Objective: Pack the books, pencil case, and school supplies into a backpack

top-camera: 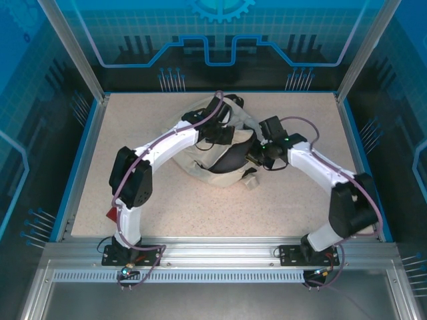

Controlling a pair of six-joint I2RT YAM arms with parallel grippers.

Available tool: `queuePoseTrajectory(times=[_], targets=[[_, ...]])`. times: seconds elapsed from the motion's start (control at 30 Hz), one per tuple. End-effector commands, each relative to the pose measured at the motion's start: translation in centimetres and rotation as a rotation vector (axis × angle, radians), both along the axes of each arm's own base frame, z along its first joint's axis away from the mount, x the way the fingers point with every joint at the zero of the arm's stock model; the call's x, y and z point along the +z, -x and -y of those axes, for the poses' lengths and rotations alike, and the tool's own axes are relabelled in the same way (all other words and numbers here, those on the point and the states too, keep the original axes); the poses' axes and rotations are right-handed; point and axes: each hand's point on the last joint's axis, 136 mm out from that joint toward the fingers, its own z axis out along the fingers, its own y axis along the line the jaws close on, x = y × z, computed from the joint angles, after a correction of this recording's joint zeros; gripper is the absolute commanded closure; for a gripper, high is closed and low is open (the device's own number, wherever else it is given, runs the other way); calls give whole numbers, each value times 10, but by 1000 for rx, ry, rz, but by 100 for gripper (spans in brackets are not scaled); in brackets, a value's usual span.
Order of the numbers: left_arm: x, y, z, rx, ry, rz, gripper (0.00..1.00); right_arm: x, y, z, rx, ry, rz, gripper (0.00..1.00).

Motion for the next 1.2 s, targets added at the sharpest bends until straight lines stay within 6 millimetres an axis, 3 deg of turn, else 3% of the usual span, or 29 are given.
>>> queuePoseTrajectory(times=[0.0, 0.13, 0.2, 0.27, 0.37, 0.5, 0.57, 0.67, 0.73, 0.77, 0.87, 0.93, 1.03, 1.17], targets=[[-19, 0, 18, -11, 80, -55, 96, -8, 31, -9, 49, -80, -83, 98], [-32, 4, 27, -30, 107, -98, 81, 5, 26, -7, 42, -88, -18, 96], [-33, 7, 25, -28, 109, -114, 62, 7, 23, -2, 31, -79, -5, 88], [-22, 9, 18, -16, 129, -119, 45, 8, 24, 6, 20, -28, -7, 73], [0, 11, -4, 42, 170, -115, 34, 11, 32, 22, 22, 130, -8, 50], [9, 24, -53, 181, 175, -127, 28, 26, 36, 20, 68, 299, 46, 41], [3, 38, -84, 272, 154, -146, 27, 33, 36, 11, 99, 359, 64, 41], [-6, 65, -112, 366, 160, -190, 25, 48, 32, -14, 157, 415, 120, 41], [-11, 83, -119, 406, 196, -225, 25, 52, 30, -44, 234, 372, 145, 43], [-14, 91, -120, 429, 224, -246, 26, 49, 30, -70, 297, 308, 145, 46], [-23, 106, -115, 479, 332, -302, 29, 29, 33, -126, 421, 134, 86, 62], [-31, 110, -113, 512, 385, -327, 30, 13, 35, -146, 459, 95, 45, 70], [-42, 112, -109, 547, 438, -361, 34, -9, 45, -162, 505, 73, -8, 76], [-55, 112, -103, 557, 490, -409, 34, -35, 64, -161, 519, 43, -70, 82]])
